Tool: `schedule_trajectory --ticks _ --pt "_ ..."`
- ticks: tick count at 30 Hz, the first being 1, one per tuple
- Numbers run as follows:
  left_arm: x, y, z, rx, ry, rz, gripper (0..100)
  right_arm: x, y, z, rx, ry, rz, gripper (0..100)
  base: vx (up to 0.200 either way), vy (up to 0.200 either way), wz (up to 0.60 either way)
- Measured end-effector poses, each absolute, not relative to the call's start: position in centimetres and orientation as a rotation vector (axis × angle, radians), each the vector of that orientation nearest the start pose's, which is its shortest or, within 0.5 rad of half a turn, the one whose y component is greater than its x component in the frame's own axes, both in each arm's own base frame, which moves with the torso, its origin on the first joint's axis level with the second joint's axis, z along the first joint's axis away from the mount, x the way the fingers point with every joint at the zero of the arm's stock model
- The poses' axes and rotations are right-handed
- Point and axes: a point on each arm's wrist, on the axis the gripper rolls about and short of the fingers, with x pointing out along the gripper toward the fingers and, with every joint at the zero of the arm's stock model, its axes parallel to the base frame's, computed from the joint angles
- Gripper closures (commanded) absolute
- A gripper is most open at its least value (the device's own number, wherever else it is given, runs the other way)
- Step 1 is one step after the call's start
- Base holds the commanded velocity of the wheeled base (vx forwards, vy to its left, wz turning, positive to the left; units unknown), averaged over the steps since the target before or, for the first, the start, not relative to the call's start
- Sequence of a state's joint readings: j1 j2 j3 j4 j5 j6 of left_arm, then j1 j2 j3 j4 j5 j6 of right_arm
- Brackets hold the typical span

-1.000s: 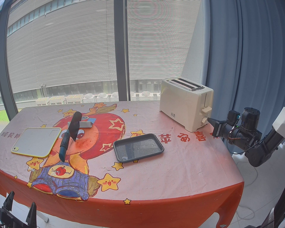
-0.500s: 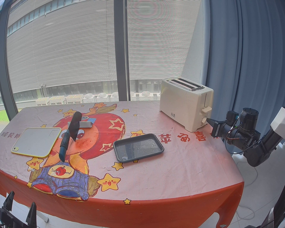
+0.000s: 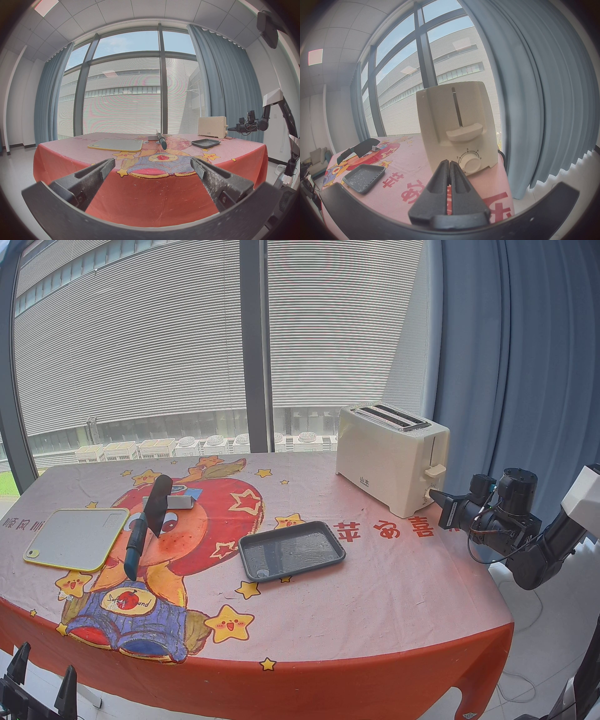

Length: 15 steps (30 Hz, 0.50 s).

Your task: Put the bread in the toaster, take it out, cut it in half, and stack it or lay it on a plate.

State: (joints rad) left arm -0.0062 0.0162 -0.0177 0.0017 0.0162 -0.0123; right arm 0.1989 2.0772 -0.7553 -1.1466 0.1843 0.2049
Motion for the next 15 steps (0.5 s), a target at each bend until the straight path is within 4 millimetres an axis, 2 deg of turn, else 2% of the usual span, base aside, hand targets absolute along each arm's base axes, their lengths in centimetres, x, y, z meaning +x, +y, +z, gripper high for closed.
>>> schedule_trajectory --ticks 15 --pt "-2.29 0.05 8.06 -0.012 0.0 0.01 0 36.27 7.59 9.69 0.202 0.196 0.361 100 0.0 0.0 0.0"
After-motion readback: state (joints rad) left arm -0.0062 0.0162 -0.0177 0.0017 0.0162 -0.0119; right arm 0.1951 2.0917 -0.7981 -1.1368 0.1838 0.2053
